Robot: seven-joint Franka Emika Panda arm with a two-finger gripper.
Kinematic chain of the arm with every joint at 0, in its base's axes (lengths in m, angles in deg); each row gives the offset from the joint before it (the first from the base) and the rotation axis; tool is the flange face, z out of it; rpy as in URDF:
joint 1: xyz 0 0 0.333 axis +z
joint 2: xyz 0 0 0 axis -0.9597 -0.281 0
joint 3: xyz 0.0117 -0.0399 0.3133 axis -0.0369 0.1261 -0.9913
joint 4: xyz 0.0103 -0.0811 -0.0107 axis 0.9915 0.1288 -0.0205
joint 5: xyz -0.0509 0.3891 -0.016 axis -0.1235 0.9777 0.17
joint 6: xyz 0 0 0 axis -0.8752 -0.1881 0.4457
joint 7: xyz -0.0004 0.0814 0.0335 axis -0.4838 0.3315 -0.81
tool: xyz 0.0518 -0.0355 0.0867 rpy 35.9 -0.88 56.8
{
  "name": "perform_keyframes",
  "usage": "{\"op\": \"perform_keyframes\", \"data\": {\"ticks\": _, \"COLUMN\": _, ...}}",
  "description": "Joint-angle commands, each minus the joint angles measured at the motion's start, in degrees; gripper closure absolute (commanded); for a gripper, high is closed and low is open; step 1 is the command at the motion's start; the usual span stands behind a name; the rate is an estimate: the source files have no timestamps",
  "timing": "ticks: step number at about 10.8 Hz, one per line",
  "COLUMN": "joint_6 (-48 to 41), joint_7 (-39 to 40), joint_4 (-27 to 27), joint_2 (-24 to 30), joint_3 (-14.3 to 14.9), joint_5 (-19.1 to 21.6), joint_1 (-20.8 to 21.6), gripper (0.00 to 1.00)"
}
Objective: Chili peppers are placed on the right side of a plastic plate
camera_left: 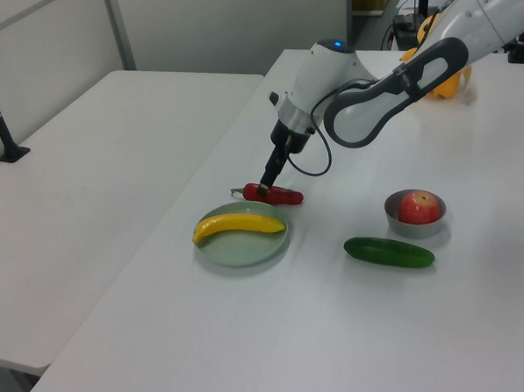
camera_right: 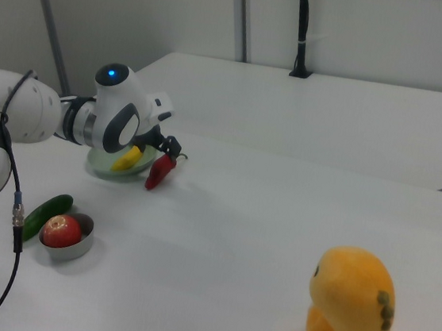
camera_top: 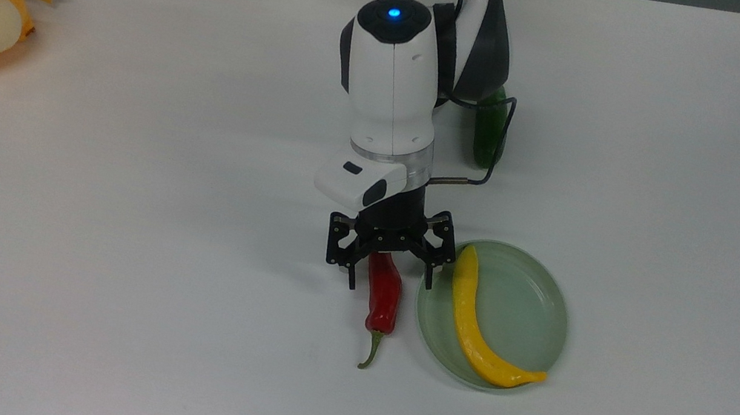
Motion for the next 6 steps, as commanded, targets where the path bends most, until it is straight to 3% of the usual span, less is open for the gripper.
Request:
{"op": "perform_keyframes", "data": {"ticks": 1, "joint_6": -3.9, "joint_7": -1.2, "joint_4": 4.3, "joint_2": 10.0, "joint_3": 0.0, "joint_5": 0.1, "joint_1": -0.5, "gripper": 0.00}}
{"op": "perform_keyframes", "data": {"ticks": 6, "joint_6": -41.8, "joint_7": -1.3, "joint_4": 3.9, "joint_2": 30.0, "joint_3": 2.5, "joint_5": 0.1, "joint_1": -3.3, "gripper": 0.00}}
